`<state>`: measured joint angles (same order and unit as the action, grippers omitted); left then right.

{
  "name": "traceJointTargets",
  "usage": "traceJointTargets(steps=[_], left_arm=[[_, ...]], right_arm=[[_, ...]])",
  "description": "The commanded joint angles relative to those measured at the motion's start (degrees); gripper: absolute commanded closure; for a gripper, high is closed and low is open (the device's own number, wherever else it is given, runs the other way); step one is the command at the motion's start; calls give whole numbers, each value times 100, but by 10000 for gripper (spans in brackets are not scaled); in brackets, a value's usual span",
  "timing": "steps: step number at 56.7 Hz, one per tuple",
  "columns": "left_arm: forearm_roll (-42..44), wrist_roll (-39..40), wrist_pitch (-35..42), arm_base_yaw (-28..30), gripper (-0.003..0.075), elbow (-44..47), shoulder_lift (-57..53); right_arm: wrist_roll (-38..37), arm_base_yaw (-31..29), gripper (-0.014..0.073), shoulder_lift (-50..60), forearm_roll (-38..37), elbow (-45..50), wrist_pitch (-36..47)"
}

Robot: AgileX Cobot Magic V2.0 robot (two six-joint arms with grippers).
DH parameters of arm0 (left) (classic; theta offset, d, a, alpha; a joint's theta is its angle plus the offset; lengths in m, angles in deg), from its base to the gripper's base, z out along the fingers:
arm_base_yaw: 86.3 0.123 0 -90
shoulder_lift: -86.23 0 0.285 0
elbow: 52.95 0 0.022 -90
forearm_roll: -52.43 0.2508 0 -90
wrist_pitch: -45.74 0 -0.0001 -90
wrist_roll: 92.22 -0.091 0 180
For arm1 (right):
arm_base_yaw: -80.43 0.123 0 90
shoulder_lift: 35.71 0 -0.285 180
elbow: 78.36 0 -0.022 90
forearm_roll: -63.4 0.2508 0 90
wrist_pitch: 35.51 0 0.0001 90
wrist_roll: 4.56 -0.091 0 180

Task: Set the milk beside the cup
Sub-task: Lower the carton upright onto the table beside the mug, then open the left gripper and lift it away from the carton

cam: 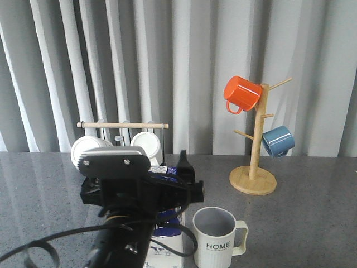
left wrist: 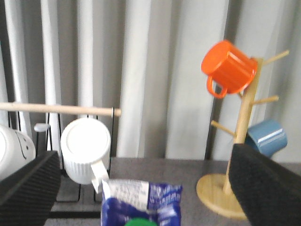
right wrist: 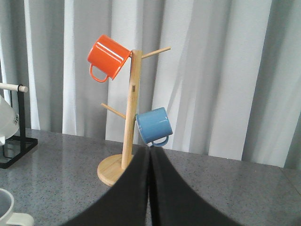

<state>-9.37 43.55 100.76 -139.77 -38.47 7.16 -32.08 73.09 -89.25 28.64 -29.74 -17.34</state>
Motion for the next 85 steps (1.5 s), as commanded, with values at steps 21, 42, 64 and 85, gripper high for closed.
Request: traceJointTargets(steps=[21,42,64,85], left_arm=[[-516,-2388,-224,-27,729,-111,-2146],[-1247,-2387,811,-27,727,-111,-2495],[1005,-480,-1664,-26,727,-137,-2562],[3380,2473,-4484,816,727,169,-2506]], right_arm=[[52,-27,602,8,33,-177,355],[52,-27,602,8,33,-177,355],[52,-27,602,8,33,-177,355],[52,-27,602,8,33,-177,355]])
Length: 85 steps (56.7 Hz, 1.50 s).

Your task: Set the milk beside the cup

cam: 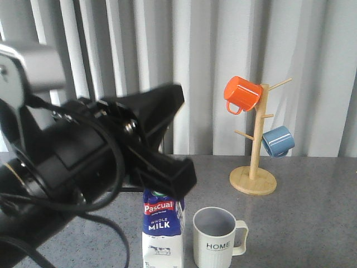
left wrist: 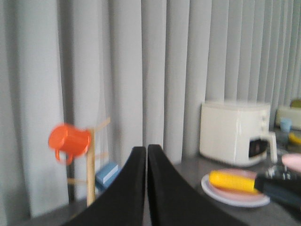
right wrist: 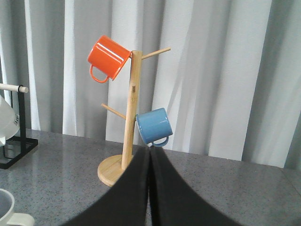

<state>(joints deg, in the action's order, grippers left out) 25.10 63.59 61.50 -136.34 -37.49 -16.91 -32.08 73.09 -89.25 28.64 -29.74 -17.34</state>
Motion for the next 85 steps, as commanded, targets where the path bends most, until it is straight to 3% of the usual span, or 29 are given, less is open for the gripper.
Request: traceJointTargets(steps=[1,8,16,29,38,64,69,79,85], left_arm=[[-127,522,-606,576,727,125,-99],[-408,868,-676,1455,727,641,-135],[-104,820,-709,2220,727,1045,-379],[453,692,-1703,3369,727,1151,-1197],[406,717,-1811,4144,727,1439,-1819],[513,671,-1839,4268,727,1897,-2478],[1198,1485,-1689,4255,727,2275,-2753],[3488,4225,-513,4255,727,3853,-3558],[4018,4586,-148,4274,727,4634,-4120]], right_arm=[[52,-27,602,8,33,-177,355],[52,-27,602,8,33,-177,355],[52,-27,602,8,33,-177,355],[52,-27,602,8,33,-177,355],[52,-27,602,8,33,-177,355],[52,-27,602,8,33,-177,347],[52,-27,602,8,33,-177,356],[52,-27,602,8,33,-177,351],[52,-27,602,8,33,-177,351]])
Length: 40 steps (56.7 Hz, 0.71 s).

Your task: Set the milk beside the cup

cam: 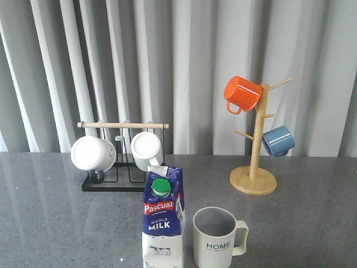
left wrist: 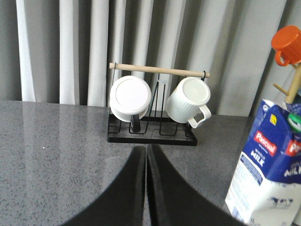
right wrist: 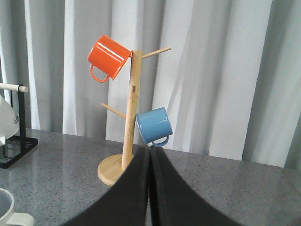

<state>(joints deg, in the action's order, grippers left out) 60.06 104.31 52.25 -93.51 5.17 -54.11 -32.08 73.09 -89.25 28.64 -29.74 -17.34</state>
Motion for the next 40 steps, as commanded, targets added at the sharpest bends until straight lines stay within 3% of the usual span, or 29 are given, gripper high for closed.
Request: traceJointTargets(steps=[1,22,40], left_arm=[[522,515,779,-4,727,499,-540],[511,370,780,553,727,1981,-2622],[321,-217,-405,951,727,1973,-3337]], right_arm=[[52,-27,602,8,33,-177,357],[52,-27,602,8,33,-177,351],[52,-27,602,8,33,-177,351]])
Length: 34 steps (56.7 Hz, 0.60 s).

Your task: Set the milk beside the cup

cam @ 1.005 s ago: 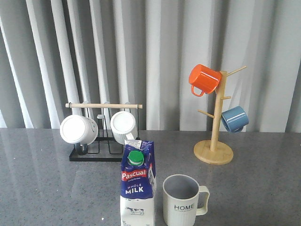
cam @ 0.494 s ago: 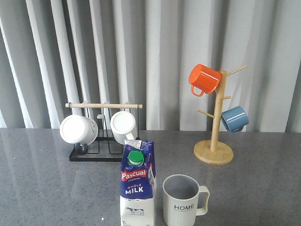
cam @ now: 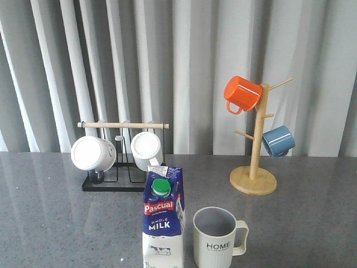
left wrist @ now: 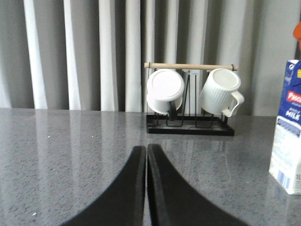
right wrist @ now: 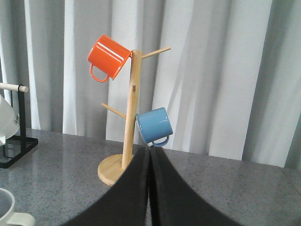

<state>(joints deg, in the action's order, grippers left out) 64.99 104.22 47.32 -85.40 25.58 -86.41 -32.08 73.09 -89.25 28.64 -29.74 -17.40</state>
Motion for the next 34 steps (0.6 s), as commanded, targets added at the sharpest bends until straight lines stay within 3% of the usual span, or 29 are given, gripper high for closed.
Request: traceJointTargets(steps=[1,14,34], left_arm=[[-214,-246,40,166,727,-68,-109],[-285,-374,-10,189,727,-68,-109],[-285,81,19,189,727,-68,-98]], right_arm=[[52,-27,602,8,33,-177,357],[52,-27,602,8,33,-177,357],[52,-27,602,8,33,-177,357]])
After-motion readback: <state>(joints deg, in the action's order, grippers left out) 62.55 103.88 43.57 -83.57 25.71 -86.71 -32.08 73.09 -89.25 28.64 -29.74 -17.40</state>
